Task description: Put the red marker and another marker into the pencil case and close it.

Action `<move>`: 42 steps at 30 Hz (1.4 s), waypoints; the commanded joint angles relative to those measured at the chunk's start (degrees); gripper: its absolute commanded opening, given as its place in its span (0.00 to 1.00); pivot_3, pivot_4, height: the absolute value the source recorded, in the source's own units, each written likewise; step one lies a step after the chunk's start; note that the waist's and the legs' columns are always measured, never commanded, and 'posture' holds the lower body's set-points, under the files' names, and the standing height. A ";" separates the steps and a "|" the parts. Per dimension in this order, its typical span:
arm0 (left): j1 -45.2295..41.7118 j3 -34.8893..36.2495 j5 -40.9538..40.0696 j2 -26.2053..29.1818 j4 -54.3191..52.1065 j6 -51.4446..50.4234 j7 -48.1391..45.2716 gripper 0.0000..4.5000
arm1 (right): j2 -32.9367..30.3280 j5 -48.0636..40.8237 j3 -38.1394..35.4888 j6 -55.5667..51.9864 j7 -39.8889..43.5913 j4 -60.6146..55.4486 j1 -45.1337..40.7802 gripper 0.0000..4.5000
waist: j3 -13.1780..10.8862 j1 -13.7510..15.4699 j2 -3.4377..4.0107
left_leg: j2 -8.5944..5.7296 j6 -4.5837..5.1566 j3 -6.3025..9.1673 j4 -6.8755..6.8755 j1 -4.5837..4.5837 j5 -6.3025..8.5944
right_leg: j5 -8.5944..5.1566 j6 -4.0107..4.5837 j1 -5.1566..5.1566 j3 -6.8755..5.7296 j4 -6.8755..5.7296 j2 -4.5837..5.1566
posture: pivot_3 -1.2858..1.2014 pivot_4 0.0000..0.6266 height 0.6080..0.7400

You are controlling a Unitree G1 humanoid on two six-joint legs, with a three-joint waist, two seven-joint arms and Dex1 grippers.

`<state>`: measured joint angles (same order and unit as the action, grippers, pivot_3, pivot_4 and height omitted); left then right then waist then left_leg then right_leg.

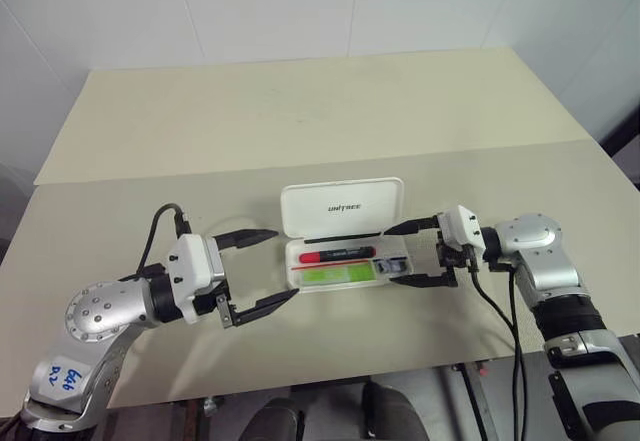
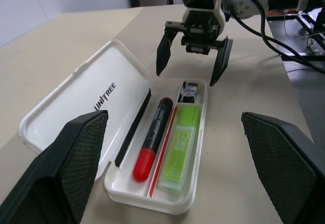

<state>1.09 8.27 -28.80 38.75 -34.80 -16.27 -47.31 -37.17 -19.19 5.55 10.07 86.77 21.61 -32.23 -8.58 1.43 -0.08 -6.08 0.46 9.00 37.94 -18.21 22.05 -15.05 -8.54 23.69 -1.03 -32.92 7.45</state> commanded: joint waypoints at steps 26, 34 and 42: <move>-2.27 4.50 4.85 -4.32 24.84 17.73 -2.06 0.01 | -7.69 -11.31 -11.86 -11.32 1.15 -15.71 7.39 1.00 | -0.02 0.14 0.04 | 0.04 0.00 -0.05 0.01 -0.03 0.02 | 0.01 0.01 0.00 -0.06 0.06 0.02 | 0.52 0.24 1.00; -6.99 4.79 8.23 -9.57 28.60 15.98 9.49 0.01 | -6.86 -9.45 -11.77 -8.52 -0.42 -12.75 6.22 1.00 | 0.01 0.07 -0.02 | 0.01 0.01 -0.04 0.09 -0.03 0.01 | 0.03 -0.02 0.01 -0.10 -0.03 0.02 | 0.52 0.24 1.00; -20.12 -1.61 13.01 -15.30 35.84 3.35 19.15 0.01 | -5.99 -8.53 -11.45 -7.18 -1.08 -11.15 4.42 1.00 | 0.06 0.21 -0.12 | -0.04 0.02 -0.03 0.19 -0.04 0.00 | 0.07 -0.06 0.00 -0.09 -0.11 0.03 | 0.52 0.24 1.00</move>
<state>-17.21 7.05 -15.23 23.84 1.88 -10.49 -29.47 -42.98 -27.07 -4.91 2.34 85.76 11.40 -27.15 -8.52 1.64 -0.20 -6.12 0.48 8.98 38.14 -18.27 22.05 -14.97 -8.60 23.70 -1.13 -33.04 7.48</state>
